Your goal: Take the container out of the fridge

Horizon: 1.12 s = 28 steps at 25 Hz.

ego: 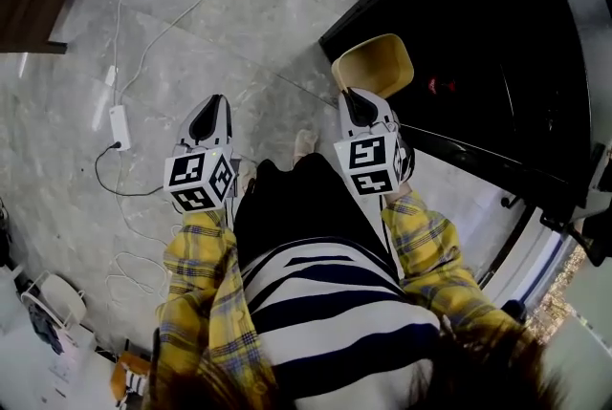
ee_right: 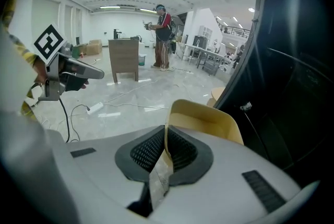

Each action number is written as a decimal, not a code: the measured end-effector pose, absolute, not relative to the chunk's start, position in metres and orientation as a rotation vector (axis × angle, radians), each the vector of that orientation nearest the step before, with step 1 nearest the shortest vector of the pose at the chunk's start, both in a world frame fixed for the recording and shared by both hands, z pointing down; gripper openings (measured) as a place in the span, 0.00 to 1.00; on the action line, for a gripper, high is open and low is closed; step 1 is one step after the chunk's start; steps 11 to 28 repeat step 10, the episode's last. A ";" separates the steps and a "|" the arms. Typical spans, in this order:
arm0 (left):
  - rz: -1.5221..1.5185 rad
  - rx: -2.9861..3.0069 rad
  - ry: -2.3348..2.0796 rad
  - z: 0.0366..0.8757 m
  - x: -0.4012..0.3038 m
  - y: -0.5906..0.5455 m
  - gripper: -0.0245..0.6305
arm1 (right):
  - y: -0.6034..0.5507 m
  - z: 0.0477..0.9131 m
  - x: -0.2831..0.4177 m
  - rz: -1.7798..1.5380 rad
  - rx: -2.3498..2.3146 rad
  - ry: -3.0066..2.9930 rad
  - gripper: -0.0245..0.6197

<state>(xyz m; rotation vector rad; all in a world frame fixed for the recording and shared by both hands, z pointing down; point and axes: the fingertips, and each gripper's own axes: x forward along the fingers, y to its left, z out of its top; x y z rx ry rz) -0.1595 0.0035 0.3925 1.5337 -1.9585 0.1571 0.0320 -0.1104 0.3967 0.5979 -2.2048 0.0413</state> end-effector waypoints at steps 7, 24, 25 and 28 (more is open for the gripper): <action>0.140 1.534 -1.982 0.375 -0.161 0.015 0.09 | -0.097 0.384 0.027 -0.009 0.540 -2.211 0.10; 0.130 1.523 -1.990 0.369 -0.163 0.018 0.09 | -0.095 0.380 0.024 -0.030 0.515 -2.210 0.10; 0.130 1.523 -1.990 0.369 -0.163 0.018 0.09 | -0.095 0.380 0.024 -0.030 0.515 -2.210 0.10; 0.130 1.523 -1.990 0.369 -0.163 0.018 0.09 | -0.095 0.380 0.024 -0.030 0.515 -2.210 0.10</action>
